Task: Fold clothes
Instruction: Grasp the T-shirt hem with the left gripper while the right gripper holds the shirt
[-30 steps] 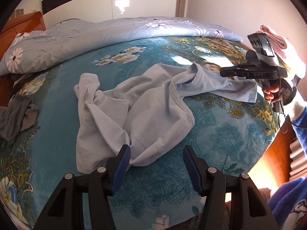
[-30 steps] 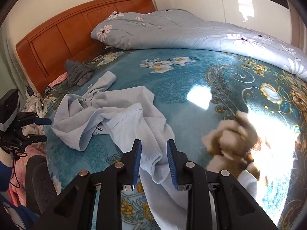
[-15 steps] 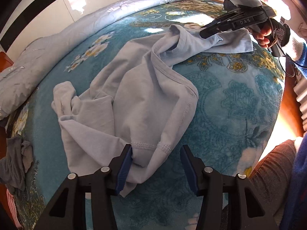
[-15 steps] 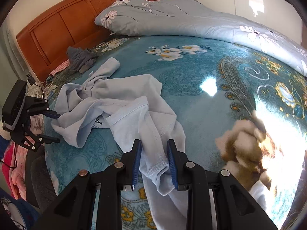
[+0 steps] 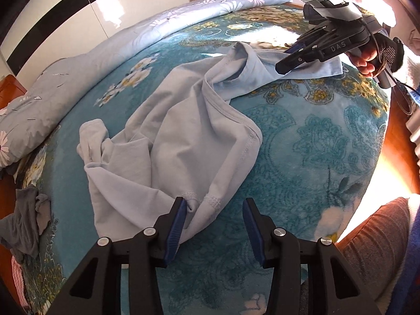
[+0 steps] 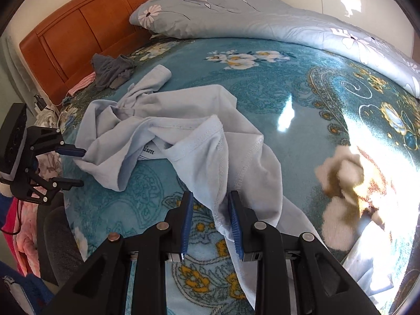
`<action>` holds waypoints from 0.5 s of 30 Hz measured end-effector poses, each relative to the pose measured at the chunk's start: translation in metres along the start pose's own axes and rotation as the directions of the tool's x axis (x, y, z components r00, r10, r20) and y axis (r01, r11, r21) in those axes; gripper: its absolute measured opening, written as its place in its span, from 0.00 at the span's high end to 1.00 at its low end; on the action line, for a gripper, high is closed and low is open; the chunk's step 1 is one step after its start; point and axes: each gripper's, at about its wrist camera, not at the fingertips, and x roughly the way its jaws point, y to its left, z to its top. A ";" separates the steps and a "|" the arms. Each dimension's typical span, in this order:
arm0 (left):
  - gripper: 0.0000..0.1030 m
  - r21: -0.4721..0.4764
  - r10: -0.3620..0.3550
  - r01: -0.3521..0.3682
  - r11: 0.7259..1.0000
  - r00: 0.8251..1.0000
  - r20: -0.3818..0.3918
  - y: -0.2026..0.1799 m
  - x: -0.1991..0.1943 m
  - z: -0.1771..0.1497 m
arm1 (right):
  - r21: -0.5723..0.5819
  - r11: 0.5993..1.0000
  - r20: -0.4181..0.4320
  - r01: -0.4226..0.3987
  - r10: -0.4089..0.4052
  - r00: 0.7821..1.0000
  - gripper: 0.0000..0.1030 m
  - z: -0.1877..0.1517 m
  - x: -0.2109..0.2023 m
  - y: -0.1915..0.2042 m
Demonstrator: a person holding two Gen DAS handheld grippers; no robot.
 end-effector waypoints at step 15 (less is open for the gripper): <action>0.53 -0.020 -0.026 0.026 0.999 1.000 0.001 -0.007 0.010 -0.006 | 0.049 0.998 -0.072 0.049 -0.045 0.996 0.83 0.001 0.010 -0.002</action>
